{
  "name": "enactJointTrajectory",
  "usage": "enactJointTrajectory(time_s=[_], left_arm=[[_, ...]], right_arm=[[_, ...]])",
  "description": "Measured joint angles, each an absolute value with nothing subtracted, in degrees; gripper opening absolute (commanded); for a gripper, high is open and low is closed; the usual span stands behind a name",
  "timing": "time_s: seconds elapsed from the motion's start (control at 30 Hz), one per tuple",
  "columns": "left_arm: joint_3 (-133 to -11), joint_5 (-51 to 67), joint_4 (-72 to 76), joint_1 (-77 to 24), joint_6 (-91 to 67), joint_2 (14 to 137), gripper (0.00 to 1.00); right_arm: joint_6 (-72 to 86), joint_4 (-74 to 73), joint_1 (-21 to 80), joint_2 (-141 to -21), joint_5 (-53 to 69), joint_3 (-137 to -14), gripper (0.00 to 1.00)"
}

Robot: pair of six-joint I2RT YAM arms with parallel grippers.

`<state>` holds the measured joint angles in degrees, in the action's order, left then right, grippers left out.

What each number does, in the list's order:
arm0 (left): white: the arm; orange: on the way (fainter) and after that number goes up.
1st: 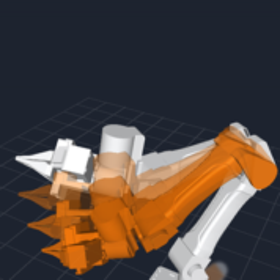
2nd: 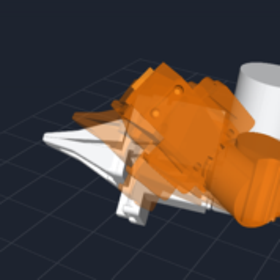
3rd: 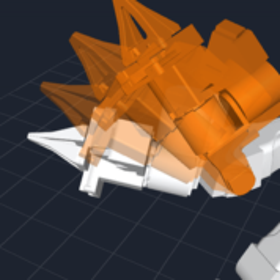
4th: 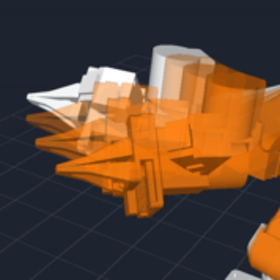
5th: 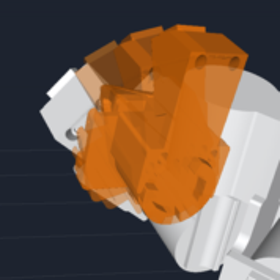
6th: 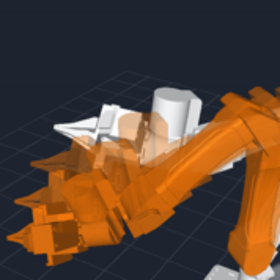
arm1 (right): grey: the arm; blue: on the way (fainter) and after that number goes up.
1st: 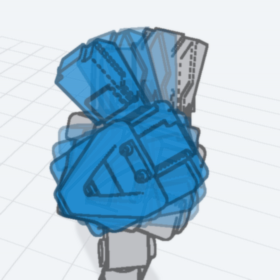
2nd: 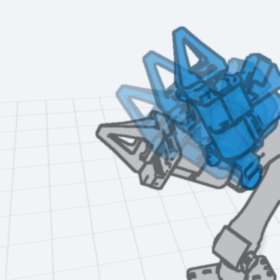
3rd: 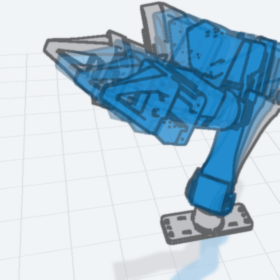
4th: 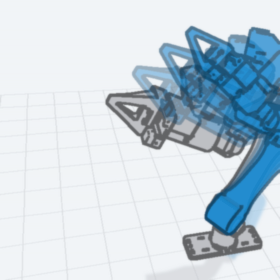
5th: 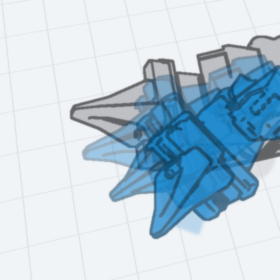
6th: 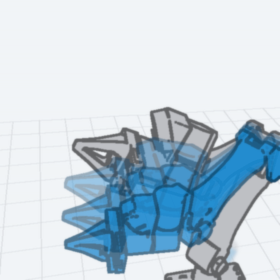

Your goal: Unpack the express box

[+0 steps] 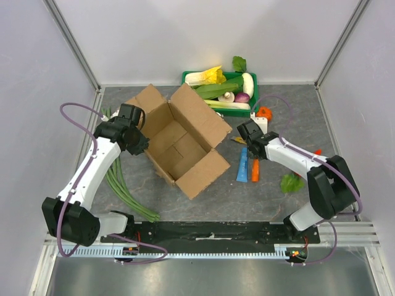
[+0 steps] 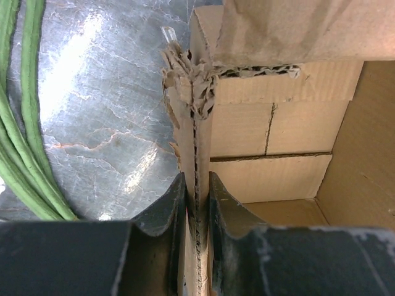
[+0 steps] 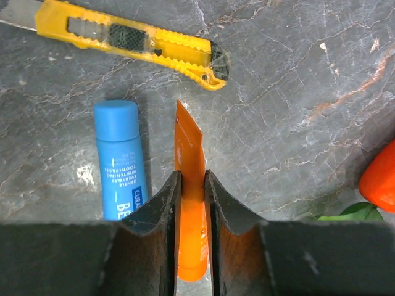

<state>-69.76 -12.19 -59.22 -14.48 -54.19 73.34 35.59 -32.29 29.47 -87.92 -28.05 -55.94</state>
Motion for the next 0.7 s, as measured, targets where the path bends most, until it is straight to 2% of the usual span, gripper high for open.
enactJointTrajectory(time_s=[0.13, 0.27, 0.3, 0.43, 0.63, 0.67, 0.7], left_arm=[[-68.97, -11.00, -57.98, -14.48, -54.11, 72.18, 0.41], [-68.88, -9.91, -56.49, -14.48, -53.93, 71.48, 0.51], [-68.86, -9.80, -56.40, -14.46, -53.91, 71.40, 0.56], [-68.79, -9.26, -55.94, -14.41, -53.52, 71.26, 0.65], [-68.79, -7.25, -55.11, -14.41, -51.99, 70.15, 0.77], [-68.79, -7.03, -54.96, -14.44, -51.70, 69.49, 0.95], [-68.79, -6.83, -54.89, -14.44, -51.40, 68.82, 0.96]], right_arm=[[36.53, -31.73, 28.84, -90.08, -27.83, -55.96, 0.49], [37.17, -32.21, 28.75, -90.85, -27.90, -56.66, 0.58], [37.43, -32.29, 28.75, -90.85, -27.94, -56.93, 0.60], [37.98, -33.10, 28.75, -90.13, -28.38, -58.50, 0.71], [38.70, -35.90, 28.75, -82.17, -28.38, -60.16, 0.87], [38.74, -36.32, 28.75, -80.31, -28.45, -60.49, 0.90], [38.74, -36.97, 28.75, -78.48, -28.51, -60.95, 0.96]])
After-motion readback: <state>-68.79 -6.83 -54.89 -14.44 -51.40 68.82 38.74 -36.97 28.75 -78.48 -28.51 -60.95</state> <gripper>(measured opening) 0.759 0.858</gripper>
